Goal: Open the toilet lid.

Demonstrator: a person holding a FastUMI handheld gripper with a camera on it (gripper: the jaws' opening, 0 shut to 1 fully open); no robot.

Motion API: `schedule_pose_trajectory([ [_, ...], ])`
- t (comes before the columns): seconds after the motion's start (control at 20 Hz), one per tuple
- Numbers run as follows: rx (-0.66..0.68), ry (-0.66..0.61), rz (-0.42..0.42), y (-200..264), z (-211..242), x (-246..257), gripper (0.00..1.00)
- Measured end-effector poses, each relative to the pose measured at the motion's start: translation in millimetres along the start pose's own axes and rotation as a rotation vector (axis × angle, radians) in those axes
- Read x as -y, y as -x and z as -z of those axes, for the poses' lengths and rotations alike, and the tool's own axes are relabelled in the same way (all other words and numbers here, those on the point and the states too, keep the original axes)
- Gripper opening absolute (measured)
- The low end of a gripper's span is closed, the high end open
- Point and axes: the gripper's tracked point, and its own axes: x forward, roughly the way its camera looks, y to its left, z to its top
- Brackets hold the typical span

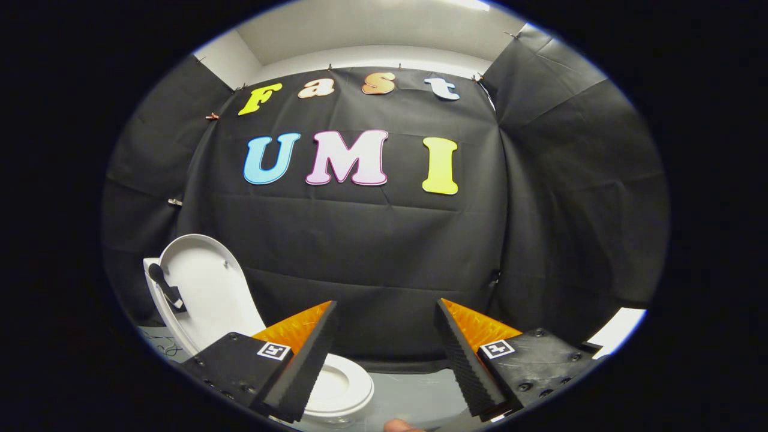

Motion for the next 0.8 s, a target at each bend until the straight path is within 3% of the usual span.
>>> schedule_pose_trajectory([
  [0.8,-0.021,-0.003,-0.009,-0.9,6.8,-2.3,0.99],
])
